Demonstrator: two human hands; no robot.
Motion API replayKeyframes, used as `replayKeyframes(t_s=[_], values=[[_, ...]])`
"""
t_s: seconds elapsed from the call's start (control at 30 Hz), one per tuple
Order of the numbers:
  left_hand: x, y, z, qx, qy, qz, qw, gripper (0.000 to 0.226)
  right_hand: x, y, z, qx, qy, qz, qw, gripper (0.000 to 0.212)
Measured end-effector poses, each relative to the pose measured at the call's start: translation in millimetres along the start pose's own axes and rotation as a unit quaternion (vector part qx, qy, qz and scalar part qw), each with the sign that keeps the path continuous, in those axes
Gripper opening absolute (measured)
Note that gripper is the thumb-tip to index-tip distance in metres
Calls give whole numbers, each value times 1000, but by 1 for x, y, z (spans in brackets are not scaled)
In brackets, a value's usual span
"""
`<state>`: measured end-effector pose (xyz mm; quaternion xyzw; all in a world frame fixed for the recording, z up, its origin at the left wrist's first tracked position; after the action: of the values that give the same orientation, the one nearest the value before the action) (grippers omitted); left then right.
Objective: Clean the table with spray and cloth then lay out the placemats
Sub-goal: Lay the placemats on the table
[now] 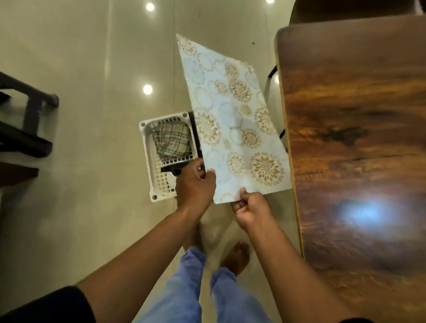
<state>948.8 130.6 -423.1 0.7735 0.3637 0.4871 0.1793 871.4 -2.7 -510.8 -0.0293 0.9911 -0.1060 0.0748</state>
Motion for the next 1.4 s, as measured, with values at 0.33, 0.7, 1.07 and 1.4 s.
replayKeyframes(t_s=[0.33, 0.7, 1.07, 1.4], values=[[124, 37, -48, 78, 117, -74, 987, 24, -66, 6, -145, 13, -124, -122, 985, 43], [189, 69, -33, 51, 70, -401, 912, 46, -100, -53, -235, 196, -220, -215, 931, 30], [175, 126, -19, -21, -94, -382, 919, 20, -60, -118, -257, 251, -224, -142, 931, 36], [123, 145, -24, -85, -195, -283, 935, 20, 41, -131, -254, 283, -134, 3, 950, 50]])
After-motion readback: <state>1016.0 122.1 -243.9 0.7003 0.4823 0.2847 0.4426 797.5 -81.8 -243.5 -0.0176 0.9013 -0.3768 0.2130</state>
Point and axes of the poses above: each hand's wrist, its own z-axis towards the middle knuckle, its own x-axis out of the back of the hand, y = z × x, the point moved 5 cm from there along z, towards the middle knuckle, and after that the axes turned 15 degrees about z, right-handed, at the moved point
